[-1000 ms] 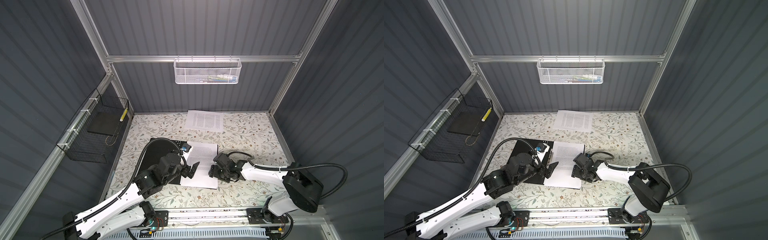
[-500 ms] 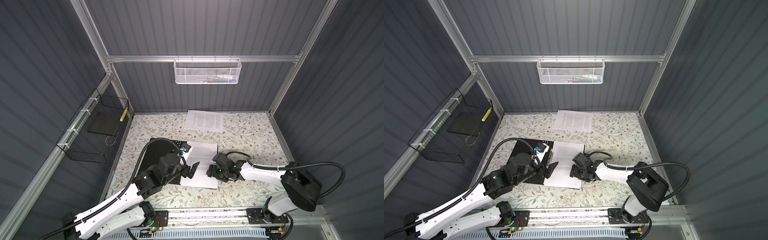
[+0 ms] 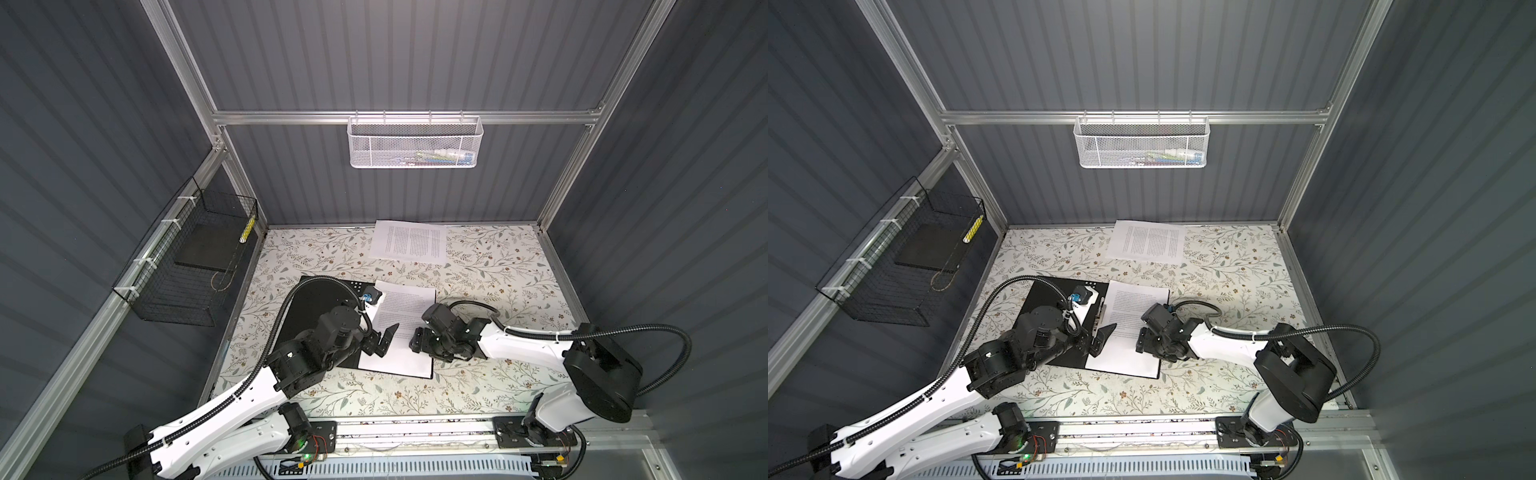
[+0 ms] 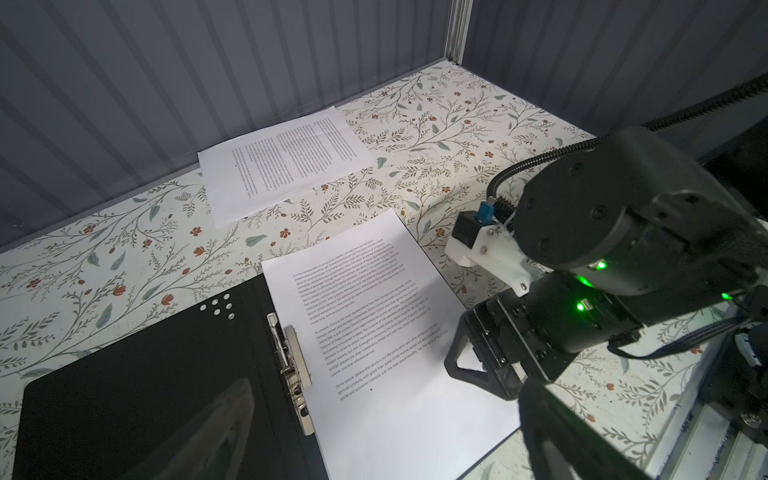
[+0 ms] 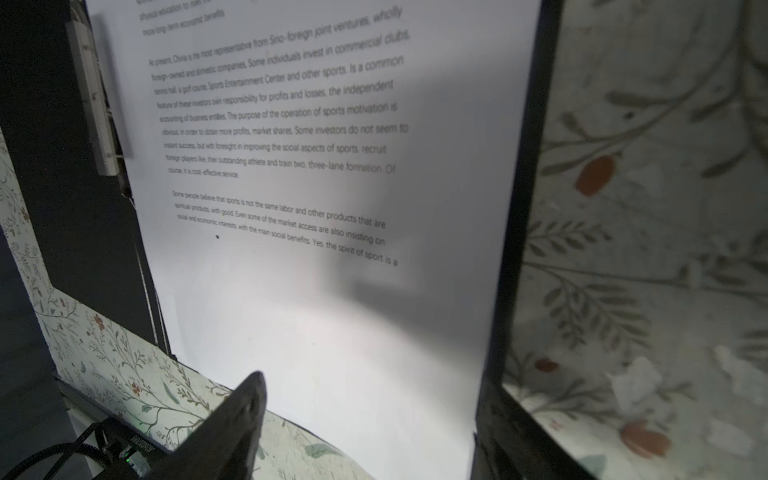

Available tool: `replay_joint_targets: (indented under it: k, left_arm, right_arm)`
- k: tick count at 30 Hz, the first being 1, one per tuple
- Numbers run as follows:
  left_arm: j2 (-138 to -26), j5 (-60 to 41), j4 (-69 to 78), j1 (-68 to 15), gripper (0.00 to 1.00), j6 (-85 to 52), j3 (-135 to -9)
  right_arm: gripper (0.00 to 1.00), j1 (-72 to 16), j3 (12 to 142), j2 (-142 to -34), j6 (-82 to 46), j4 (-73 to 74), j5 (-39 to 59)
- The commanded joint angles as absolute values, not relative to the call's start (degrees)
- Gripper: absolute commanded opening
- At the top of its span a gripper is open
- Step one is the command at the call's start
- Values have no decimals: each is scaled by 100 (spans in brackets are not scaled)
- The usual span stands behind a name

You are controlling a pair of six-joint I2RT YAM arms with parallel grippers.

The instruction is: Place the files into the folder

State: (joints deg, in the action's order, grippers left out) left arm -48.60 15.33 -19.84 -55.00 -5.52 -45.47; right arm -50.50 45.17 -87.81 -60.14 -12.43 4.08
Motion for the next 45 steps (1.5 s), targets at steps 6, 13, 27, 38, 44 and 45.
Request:
replay_joint_targets:
  k: [6,13,27,38,44,45]
  left_arm:
    - [-4758,1476,-2046,-5467,100,-515,-4612]
    - [-4742,1481,-2047,-5467,100,-510,-4608]
    - [-4761,1597,-2064,-5467,100,-484,-4605]
    - [-4833,1823,-2099,-5467,100,-396,-4607]
    - [-4894,1821,-2078,-5467,100,-370,-4611]
    - [-4912,1827,-2079,-5467,100,-370,-4606]
  right_arm:
    - [77,-5087,4597,-8998,-6019,-1398,307]
    - [82,-5033,4617,-8802,-5975,-1770,-121]
    - [99,-2671,7576,-10312,-4057,-2018,832]
    - [99,-1999,12465,-14080,-3810,-3202,1731]
    - [99,-1746,12610,-14448,-3939,-2945,1735]
    - [99,-1709,12600,-14477,-3970,-2957,1767]
